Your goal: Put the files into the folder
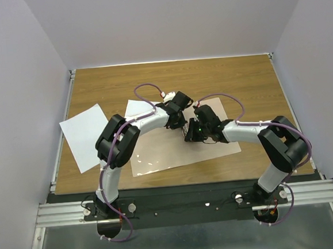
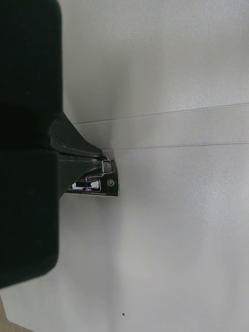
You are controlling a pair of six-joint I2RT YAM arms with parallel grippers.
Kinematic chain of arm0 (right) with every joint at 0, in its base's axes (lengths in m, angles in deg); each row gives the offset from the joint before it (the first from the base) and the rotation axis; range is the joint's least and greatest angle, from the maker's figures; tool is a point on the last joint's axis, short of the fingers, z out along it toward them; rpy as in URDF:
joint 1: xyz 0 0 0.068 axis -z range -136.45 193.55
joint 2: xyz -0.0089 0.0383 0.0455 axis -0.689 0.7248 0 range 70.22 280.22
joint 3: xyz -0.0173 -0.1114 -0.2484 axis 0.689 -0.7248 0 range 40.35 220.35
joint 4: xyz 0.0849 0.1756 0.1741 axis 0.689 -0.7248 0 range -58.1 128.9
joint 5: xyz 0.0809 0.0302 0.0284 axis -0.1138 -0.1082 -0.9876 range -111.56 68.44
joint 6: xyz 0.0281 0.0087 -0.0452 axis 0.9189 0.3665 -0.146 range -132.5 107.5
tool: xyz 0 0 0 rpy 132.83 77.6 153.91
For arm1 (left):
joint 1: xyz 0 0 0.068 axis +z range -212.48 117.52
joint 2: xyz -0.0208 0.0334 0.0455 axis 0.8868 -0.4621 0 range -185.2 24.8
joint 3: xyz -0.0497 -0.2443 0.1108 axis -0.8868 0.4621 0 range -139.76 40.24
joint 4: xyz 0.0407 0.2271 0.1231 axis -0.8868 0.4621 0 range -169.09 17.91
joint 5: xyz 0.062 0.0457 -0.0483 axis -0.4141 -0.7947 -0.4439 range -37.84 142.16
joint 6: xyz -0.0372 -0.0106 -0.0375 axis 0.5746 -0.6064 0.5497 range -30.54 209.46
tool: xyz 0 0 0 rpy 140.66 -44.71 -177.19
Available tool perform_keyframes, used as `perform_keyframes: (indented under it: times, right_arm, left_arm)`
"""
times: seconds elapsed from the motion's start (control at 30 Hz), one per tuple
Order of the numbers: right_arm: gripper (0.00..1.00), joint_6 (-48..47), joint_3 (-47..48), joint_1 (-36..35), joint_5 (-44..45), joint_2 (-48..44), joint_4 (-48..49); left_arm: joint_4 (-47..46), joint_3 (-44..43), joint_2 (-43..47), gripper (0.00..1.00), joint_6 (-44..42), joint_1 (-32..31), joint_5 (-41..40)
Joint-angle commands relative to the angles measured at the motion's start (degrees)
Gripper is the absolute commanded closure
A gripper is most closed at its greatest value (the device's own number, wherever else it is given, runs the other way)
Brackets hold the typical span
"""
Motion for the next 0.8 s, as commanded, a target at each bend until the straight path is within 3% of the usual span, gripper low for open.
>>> perform_keyframes:
  times: [0.0, 0.2, 0.5, 0.77]
  right_arm:
    - [0.83, -0.3, 1.5, -0.4, 5.4, 2.3, -5.1]
    - [0.98, 0.1, 2.4, -0.4, 8.1, 3.9, -10.4]
    - [0.99, 0.3, 3.7, -0.2, 11.6, 7.2, -15.9]
    - [0.99, -2.9, 1.2, 2.8, 7.0, 8.7, -16.1]
  left_arm:
    - [5.4, 3.5, -4.8, 1.00, -1.5, -0.6, 1.1]
    - [5.0, 3.0, -6.3, 1.00, -4.3, -0.5, -0.5]
    - [4.5, 3.4, -7.8, 1.00, -10.4, 0.2, -3.4]
    - [2.9, 3.7, -8.8, 1.00, -15.4, 0.9, -5.7]
